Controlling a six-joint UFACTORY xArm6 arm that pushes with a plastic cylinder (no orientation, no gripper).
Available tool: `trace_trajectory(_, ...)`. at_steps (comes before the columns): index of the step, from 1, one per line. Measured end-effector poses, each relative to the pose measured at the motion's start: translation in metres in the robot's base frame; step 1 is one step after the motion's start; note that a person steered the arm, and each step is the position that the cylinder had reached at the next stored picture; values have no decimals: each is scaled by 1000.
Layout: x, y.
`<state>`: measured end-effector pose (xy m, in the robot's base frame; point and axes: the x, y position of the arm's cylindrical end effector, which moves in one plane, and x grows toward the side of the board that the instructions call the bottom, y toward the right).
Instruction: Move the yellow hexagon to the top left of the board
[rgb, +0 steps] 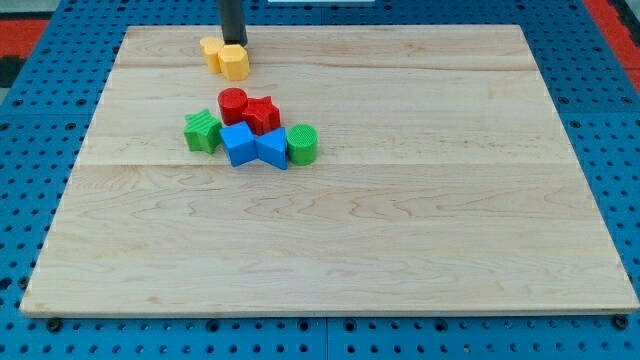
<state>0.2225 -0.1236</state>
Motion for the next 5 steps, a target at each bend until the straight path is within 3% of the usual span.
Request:
trace_trajectory(3,2,-25)
trace_trajectory(5,45,-16)
